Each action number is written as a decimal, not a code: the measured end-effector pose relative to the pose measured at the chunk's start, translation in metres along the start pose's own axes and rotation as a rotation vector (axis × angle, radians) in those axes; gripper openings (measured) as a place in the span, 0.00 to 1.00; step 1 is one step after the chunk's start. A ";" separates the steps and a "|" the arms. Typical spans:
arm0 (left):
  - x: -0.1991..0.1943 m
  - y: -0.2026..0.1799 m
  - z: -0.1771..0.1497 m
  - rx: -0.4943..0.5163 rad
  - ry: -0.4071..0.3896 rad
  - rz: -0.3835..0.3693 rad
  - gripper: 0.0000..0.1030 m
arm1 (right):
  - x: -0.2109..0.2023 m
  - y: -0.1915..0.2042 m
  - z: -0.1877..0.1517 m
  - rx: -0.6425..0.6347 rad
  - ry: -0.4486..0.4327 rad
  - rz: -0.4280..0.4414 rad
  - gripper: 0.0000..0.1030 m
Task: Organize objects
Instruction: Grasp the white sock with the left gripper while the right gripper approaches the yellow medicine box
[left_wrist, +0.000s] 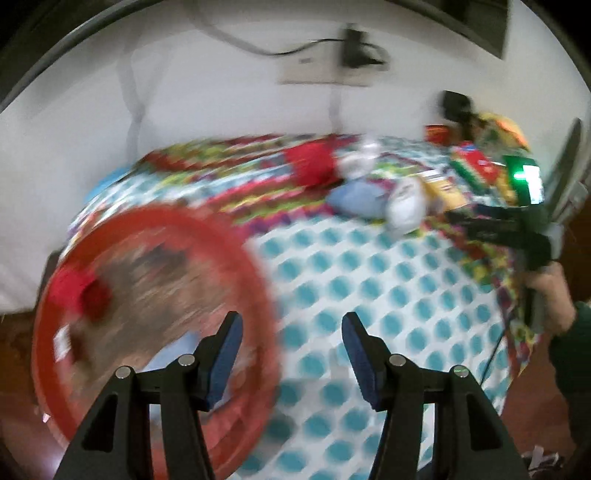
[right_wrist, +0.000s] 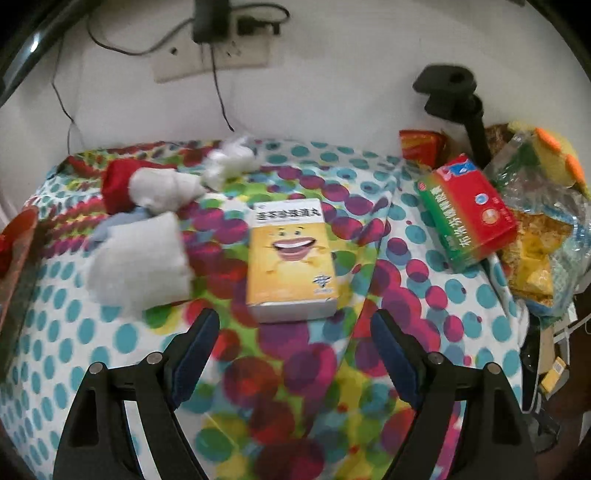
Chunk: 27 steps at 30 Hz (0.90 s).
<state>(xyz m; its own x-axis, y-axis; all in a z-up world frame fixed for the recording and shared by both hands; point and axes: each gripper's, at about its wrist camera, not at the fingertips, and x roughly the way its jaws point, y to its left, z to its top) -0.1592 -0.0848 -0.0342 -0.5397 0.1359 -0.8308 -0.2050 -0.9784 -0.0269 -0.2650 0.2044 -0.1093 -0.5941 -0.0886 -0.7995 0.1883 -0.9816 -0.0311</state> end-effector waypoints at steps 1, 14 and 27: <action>0.007 -0.011 0.008 0.030 -0.002 -0.011 0.56 | 0.006 -0.001 0.002 0.000 0.006 0.004 0.80; 0.093 -0.125 0.083 0.288 -0.024 -0.091 0.56 | 0.022 -0.005 0.008 -0.058 -0.006 0.059 0.65; 0.154 -0.143 0.098 0.273 0.040 -0.056 0.55 | 0.009 -0.019 -0.007 -0.060 -0.013 0.069 0.57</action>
<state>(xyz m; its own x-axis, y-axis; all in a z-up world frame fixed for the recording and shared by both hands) -0.2935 0.0919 -0.1037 -0.4897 0.1769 -0.8538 -0.4492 -0.8904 0.0731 -0.2686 0.2231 -0.1205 -0.5879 -0.1586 -0.7932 0.2757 -0.9612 -0.0121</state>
